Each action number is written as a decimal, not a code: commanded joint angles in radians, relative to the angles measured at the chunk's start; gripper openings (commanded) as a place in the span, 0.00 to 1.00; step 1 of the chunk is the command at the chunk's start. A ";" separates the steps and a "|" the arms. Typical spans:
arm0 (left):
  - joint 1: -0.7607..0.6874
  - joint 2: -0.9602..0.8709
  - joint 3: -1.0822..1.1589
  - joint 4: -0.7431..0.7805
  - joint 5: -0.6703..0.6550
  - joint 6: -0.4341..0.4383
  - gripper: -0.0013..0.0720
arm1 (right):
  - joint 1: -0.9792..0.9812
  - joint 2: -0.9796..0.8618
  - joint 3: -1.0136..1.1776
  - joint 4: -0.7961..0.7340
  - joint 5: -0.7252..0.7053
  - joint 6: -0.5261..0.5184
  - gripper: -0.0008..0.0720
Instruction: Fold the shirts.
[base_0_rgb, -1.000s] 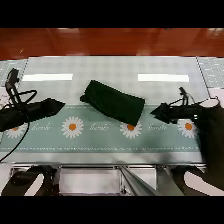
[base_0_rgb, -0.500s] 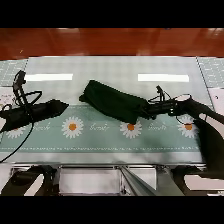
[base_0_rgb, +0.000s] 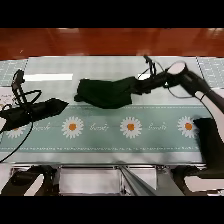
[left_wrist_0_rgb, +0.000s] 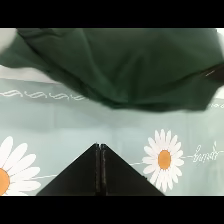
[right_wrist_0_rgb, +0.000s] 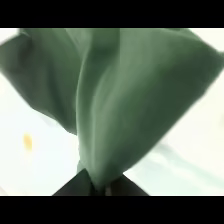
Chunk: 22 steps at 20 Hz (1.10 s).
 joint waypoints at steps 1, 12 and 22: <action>0.000 0.000 0.000 0.000 0.002 0.002 0.04 | -0.011 -0.002 0.330 -0.322 0.220 0.137 0.05; 0.000 0.000 0.000 -0.040 -0.032 0.006 0.04 | -0.495 0.048 0.673 -0.378 0.554 0.191 0.05; 0.000 0.000 0.000 -0.040 0.030 0.006 0.04 | -1.091 0.167 0.669 -0.234 0.725 0.243 0.05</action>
